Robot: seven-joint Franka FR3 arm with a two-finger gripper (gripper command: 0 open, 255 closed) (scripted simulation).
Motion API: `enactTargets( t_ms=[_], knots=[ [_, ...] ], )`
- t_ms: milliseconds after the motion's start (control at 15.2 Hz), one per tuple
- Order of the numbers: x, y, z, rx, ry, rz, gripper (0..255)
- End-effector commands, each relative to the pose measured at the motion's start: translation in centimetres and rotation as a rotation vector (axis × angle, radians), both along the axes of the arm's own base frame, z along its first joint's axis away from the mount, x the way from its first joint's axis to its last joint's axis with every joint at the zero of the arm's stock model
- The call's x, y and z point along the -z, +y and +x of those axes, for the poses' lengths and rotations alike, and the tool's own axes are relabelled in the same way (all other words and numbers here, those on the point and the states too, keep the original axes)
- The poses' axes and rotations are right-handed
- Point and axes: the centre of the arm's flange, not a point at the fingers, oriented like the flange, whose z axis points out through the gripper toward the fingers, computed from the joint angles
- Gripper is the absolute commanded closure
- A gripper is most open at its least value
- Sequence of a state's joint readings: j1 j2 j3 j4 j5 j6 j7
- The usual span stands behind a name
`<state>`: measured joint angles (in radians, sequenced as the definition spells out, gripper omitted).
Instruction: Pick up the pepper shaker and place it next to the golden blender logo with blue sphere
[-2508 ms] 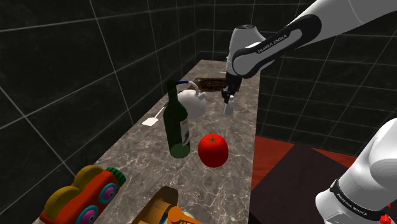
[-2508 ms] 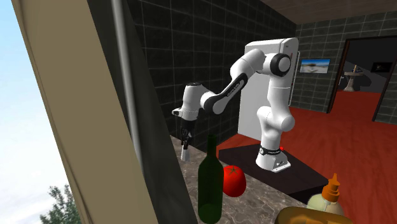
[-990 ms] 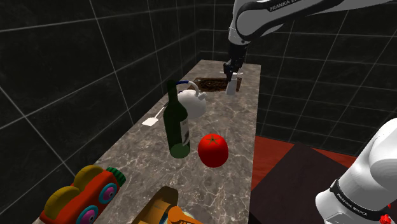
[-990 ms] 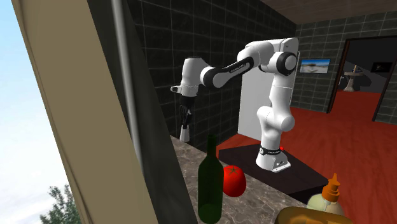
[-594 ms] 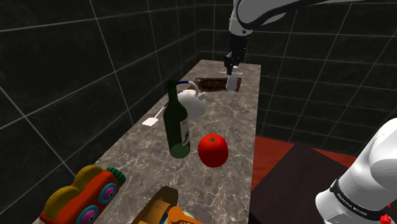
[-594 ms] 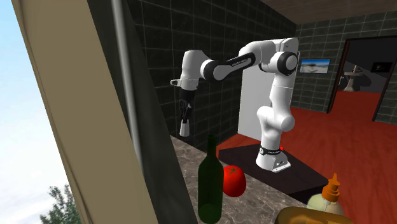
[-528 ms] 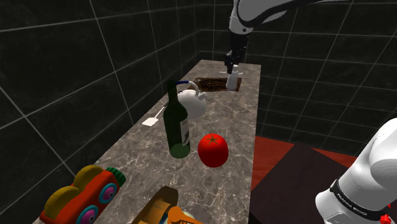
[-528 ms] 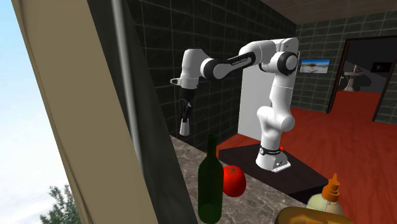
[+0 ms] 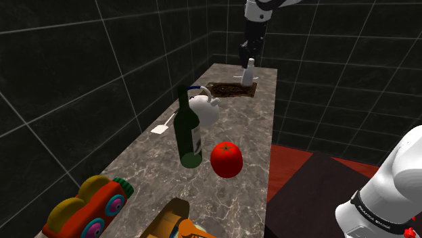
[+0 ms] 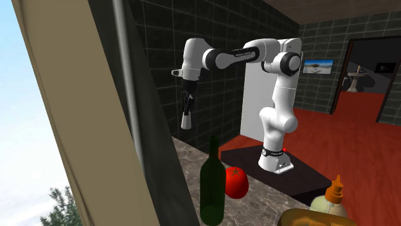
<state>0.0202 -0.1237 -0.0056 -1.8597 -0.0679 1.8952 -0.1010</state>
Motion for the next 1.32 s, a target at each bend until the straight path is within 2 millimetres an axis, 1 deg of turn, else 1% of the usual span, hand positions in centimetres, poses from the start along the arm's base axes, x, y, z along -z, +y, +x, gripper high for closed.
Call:
enactTargets(
  t_ms=[0, 396, 1254],
  knots=[
    [-0.9, 0.0, 0.0, 0.0, 0.0, 0.0, 255],
    [-4.0, 0.0, 0.0, 0.0, 0.0, 0.0, 255],
    [-4.0, 13.3, -10.7, 0.0, 0.0, 0.0, 255]
  ],
)
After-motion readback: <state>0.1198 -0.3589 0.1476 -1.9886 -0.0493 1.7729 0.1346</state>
